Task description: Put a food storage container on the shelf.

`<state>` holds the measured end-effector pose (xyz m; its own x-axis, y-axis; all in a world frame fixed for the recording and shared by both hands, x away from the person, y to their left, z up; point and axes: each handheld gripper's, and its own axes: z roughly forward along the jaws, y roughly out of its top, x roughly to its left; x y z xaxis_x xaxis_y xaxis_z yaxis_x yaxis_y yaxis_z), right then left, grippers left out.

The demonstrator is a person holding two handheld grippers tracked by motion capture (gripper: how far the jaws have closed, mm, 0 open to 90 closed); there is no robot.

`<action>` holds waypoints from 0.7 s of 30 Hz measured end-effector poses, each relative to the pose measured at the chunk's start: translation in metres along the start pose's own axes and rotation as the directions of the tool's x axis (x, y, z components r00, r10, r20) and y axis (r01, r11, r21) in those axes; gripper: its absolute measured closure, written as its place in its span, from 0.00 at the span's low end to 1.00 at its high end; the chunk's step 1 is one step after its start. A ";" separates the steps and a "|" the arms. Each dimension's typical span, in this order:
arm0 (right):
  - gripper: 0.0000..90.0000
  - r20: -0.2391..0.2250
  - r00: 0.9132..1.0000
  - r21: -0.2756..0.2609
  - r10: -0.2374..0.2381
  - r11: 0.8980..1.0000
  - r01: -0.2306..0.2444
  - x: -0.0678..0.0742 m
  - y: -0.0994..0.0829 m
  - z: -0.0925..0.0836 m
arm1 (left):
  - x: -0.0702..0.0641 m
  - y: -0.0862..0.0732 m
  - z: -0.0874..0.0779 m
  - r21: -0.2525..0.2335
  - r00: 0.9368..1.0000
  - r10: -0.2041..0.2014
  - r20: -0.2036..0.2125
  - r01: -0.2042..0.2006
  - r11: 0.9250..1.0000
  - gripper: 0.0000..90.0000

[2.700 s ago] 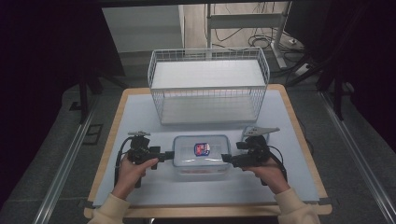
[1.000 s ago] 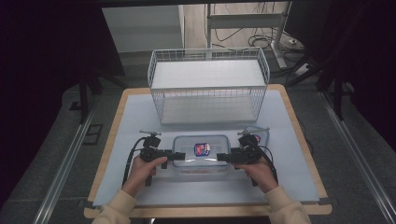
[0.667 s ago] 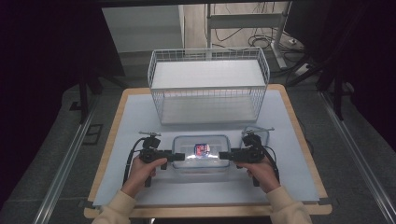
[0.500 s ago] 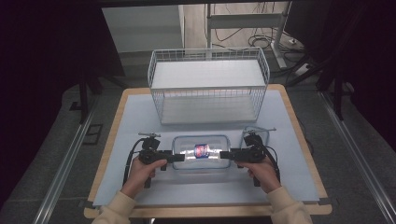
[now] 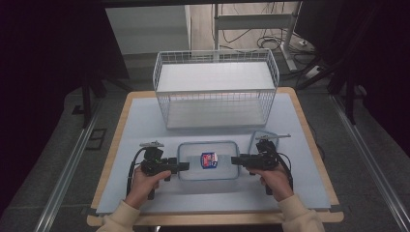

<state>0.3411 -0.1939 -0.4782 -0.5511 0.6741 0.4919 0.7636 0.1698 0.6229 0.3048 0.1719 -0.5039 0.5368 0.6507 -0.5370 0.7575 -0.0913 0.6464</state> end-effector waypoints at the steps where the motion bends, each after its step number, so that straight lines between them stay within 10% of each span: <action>1: 0.58 -0.001 1.000 -0.001 -0.004 1.000 0.004 0.000 0.000 -0.001 | 0.000 -0.001 0.000 -0.004 1.000 0.000 0.000 0.000 1.000 0.42; 21: 0.57 -0.031 0.999 0.017 -0.024 1.000 0.025 -0.002 -0.005 -0.003 | 0.000 -0.004 -0.004 -0.020 1.000 -0.008 0.011 0.008 1.000 0.47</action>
<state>0.3368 -0.1982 -0.4804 -0.5796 0.6471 0.4954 0.7553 0.1983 0.6246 0.3003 0.1751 -0.5042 0.5349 0.6434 -0.5477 0.7540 -0.0710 0.6530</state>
